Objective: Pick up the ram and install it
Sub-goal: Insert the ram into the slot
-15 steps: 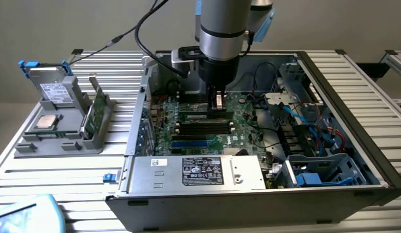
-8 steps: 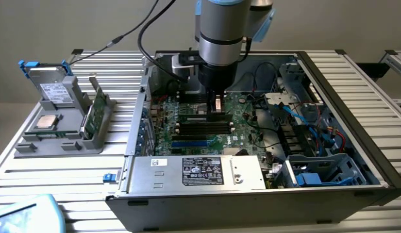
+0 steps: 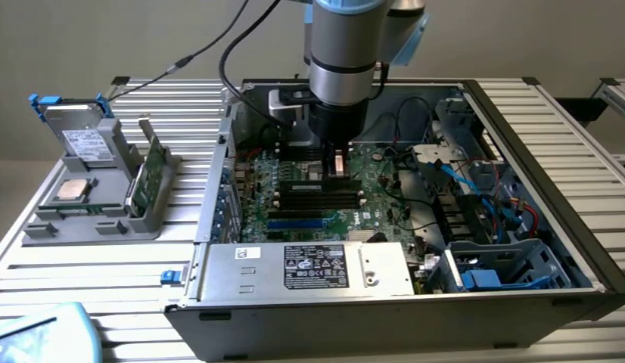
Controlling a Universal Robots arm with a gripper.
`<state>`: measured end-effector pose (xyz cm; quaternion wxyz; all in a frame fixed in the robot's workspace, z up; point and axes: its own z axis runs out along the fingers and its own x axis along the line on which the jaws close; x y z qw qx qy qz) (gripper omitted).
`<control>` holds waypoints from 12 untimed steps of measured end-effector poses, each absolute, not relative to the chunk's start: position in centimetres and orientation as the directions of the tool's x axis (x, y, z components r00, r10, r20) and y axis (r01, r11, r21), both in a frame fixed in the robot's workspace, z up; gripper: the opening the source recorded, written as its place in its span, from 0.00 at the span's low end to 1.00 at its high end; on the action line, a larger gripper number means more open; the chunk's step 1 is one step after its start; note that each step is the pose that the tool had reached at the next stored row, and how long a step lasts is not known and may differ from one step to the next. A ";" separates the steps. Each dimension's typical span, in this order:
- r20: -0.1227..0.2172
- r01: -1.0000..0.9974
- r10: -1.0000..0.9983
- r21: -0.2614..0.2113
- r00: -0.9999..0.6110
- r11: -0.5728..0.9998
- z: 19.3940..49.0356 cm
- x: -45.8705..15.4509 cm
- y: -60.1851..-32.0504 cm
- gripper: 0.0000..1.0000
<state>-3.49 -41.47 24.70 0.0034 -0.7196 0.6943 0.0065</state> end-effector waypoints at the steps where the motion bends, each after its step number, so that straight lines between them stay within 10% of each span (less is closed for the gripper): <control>1: -0.013 -0.999 -0.999 0.003 0.036 -0.036 24.6 -3.5 -41.5 0.14; 12: -0.008 -0.999 -0.999 -0.005 0.036 -0.036 23.3 -3.6 -41.5 0.14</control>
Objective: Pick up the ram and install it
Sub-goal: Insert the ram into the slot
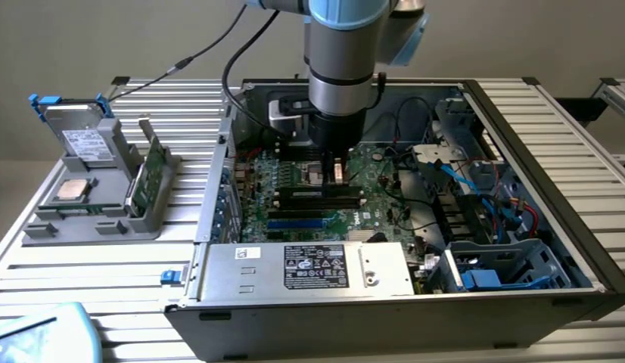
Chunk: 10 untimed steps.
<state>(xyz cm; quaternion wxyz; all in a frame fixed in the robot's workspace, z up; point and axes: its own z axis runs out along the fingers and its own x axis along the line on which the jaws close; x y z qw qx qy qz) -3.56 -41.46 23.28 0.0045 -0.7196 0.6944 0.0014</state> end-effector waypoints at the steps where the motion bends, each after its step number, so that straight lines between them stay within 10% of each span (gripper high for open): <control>1: -0.008 -0.999 -0.999 -0.005 0.036 -0.036 23.2 -3.6 -41.5 0.14; 10: -0.007 -0.999 -0.999 -0.005 0.036 -0.036 22.6 -3.6 -41.4 0.14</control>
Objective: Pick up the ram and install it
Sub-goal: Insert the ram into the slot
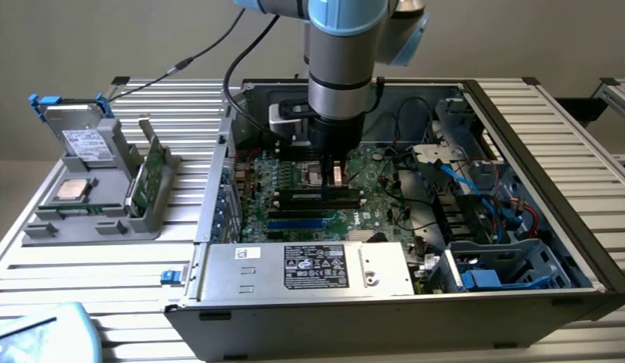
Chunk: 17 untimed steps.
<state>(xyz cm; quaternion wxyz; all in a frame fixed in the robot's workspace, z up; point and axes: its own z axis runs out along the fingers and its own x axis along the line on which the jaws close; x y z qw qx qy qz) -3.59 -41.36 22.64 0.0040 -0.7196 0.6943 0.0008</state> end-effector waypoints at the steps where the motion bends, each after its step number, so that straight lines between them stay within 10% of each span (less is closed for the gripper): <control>1: -0.007 -0.999 -0.999 -0.005 0.036 -0.036 22.6 -3.6 -41.4 0.14; 17: 0.006 -0.999 -0.999 -0.004 0.039 -0.039 22.5 -3.6 -41.0 0.14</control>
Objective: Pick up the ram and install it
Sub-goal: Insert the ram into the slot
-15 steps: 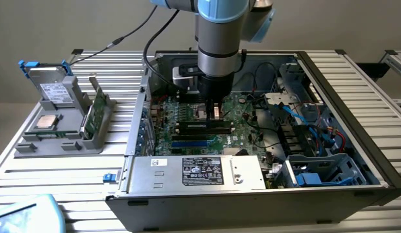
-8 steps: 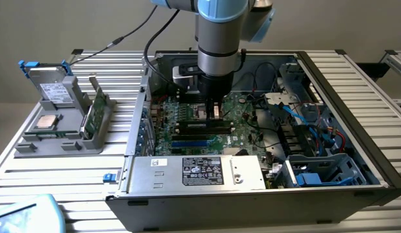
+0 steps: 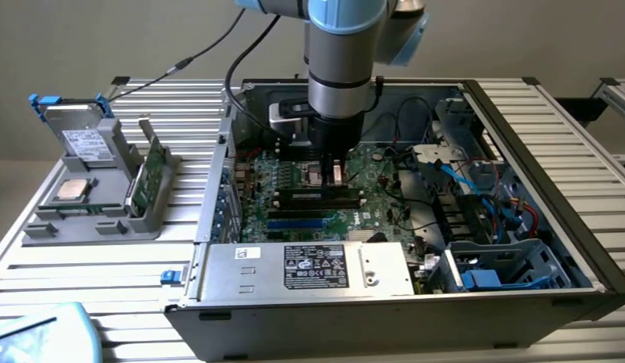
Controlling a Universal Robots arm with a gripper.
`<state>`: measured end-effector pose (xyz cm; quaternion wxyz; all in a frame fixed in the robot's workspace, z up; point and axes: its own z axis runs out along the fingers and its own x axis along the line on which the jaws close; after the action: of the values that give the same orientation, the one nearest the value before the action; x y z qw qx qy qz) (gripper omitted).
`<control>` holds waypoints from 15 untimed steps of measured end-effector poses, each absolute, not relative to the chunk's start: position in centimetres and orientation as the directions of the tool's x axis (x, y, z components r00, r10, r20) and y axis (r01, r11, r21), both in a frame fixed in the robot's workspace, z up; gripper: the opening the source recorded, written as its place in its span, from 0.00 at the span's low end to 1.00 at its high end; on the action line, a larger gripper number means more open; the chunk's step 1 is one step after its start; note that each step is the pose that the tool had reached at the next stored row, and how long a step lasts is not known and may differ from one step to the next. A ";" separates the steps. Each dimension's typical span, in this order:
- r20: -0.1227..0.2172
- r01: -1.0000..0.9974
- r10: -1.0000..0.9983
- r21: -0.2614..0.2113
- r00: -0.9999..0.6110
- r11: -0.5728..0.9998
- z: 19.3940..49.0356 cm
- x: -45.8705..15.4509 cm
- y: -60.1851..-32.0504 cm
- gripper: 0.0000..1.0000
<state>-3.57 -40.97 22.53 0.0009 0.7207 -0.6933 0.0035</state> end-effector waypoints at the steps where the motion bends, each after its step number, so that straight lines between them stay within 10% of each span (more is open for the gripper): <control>1: 0.008 -0.999 -0.999 -0.003 0.039 -0.039 22.5 -3.6 -41.0 0.14; 15: 0.019 -0.999 -0.998 0.006 0.052 -0.052 22.5 -3.5 -41.0 0.14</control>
<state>-3.46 -40.97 22.53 0.0087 0.7253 -0.6884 0.0052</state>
